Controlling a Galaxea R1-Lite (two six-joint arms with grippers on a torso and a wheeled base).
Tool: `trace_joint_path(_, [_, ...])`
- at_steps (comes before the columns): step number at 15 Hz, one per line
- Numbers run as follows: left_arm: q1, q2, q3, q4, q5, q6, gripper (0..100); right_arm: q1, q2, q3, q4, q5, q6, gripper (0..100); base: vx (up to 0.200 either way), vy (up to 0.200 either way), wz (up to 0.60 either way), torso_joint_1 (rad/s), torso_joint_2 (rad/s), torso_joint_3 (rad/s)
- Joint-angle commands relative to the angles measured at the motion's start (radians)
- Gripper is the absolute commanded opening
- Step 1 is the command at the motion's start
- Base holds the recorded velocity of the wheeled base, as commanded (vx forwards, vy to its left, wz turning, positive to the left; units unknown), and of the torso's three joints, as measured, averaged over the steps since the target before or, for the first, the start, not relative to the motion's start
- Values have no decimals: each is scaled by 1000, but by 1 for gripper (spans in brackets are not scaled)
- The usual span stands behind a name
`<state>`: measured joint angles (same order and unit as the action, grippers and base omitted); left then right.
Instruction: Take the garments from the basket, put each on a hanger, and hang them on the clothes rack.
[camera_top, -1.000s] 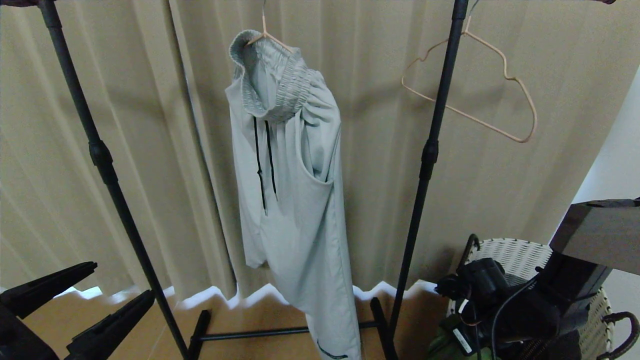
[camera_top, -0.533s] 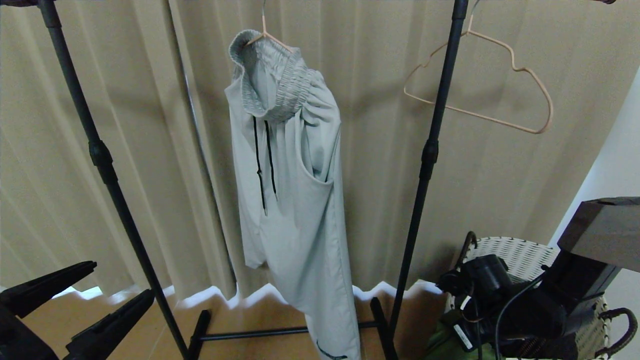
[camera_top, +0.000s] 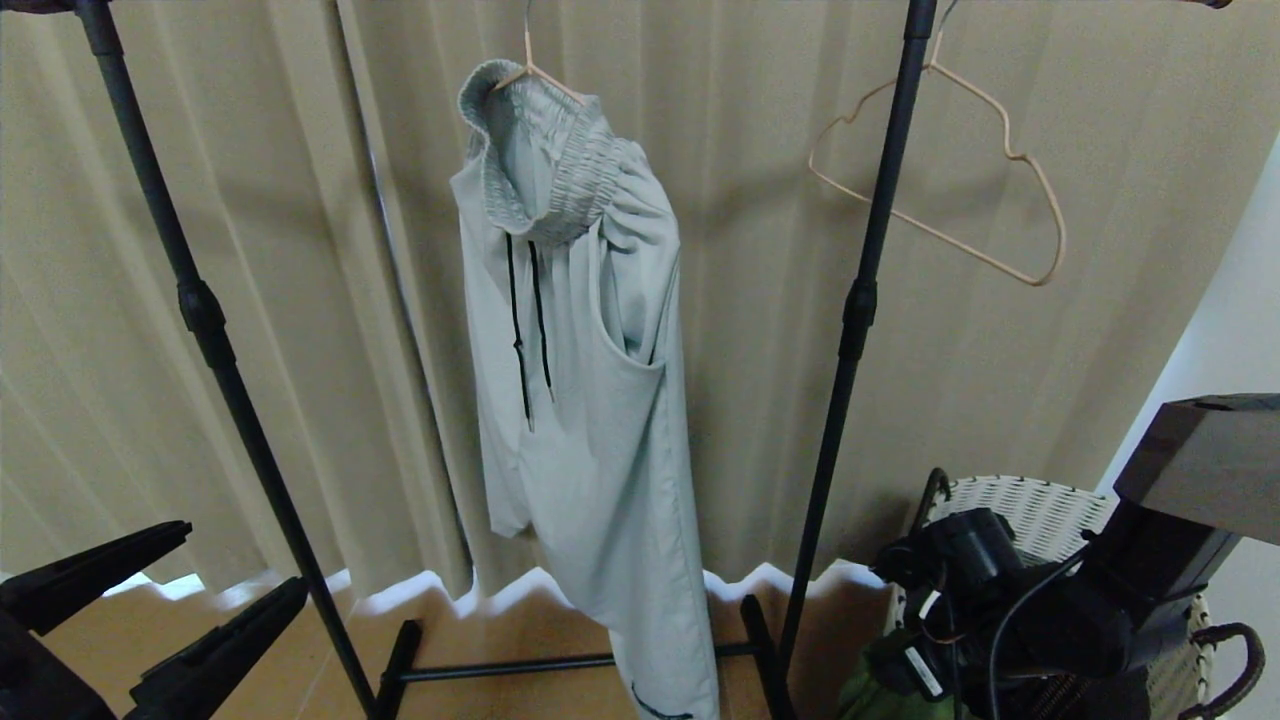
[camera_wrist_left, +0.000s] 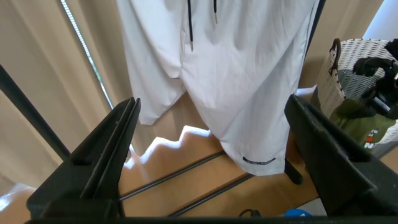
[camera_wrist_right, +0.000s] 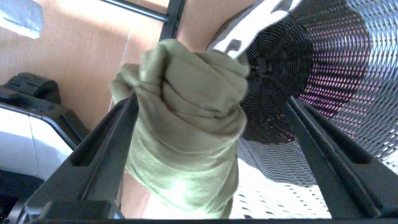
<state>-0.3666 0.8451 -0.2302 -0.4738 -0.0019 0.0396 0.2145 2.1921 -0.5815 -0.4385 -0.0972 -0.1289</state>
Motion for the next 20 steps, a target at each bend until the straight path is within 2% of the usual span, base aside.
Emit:
trace_joint_path(1, [2, -6, -1, 0, 0, 0, 100, -1, 6, -1, 0, 1, 0, 100, 0, 0, 0, 0, 0, 0])
trace_joint_path(5, [8, -11, -1, 1, -1, 0, 100, -1, 8, -4, 0, 1, -1, 100, 0, 0, 0, 0, 0, 0])
trace_joint_path(6, [8, -12, -1, 1, -1, 0, 100, -1, 12, -6, 0, 1, -1, 0, 0, 0, 0, 0, 0, 0])
trace_joint_path(15, [20, -15, -3, 3, -1, 2, 100, 0, 9, -3, -3, 1, 0, 0, 0, 0, 0, 0, 0, 0])
trace_joint_path(19, [20, -15, -1, 3, -1, 3, 100, 0, -25, 63, -154, -1, -23, 0, 0, 0, 0, 0, 0, 0])
trace_joint_path(20, [20, -15, 0, 3, -1, 5, 100, 0, -45, 107, -233, 1, -61, 0, 0, 0, 0, 0, 0, 0])
